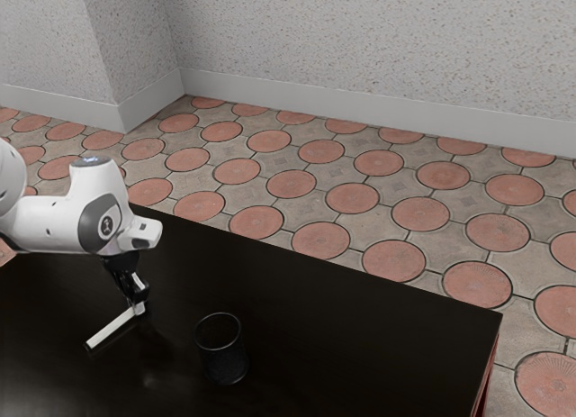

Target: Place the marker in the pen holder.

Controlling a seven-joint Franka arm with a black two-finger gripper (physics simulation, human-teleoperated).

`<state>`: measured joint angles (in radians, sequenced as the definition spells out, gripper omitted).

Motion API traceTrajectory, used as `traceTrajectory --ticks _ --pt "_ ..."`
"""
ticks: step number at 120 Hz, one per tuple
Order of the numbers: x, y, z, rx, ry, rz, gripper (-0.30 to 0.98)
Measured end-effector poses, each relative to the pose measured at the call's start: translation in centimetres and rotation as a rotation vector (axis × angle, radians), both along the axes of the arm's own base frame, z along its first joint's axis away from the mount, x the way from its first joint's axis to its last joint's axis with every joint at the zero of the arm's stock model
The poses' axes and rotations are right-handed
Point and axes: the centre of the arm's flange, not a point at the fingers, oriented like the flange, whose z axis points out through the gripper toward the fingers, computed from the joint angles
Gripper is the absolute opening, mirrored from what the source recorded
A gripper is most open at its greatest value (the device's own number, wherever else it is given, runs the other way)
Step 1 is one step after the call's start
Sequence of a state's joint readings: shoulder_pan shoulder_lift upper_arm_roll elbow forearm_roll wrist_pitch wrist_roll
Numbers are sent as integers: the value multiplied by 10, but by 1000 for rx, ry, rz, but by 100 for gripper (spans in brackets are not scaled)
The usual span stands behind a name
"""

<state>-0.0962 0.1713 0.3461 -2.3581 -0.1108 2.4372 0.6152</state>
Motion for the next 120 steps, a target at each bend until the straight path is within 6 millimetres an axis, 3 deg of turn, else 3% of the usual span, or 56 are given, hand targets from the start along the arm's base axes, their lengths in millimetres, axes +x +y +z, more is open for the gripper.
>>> traceTrajectory --ticks 13,27,40,49,64,77,87,101,120 --pt "7 -2 28 2 -60 -2 -10" --pt "46 -15 105 43 -204 -62 -10" --pt "88 -54 179 80 -305 -151 -10" --pt "96 -96 205 74 -319 -212 -10" --pt "83 -172 221 34 -277 -311 -10" --pt "40 -232 226 -5 -220 -406 -10" --pt "9 -228 209 -19 -156 -398 -10" --pt "-13 -219 179 -24 -84 -374 -10" --pt "-23 -249 172 -26 -91 -422 -10"
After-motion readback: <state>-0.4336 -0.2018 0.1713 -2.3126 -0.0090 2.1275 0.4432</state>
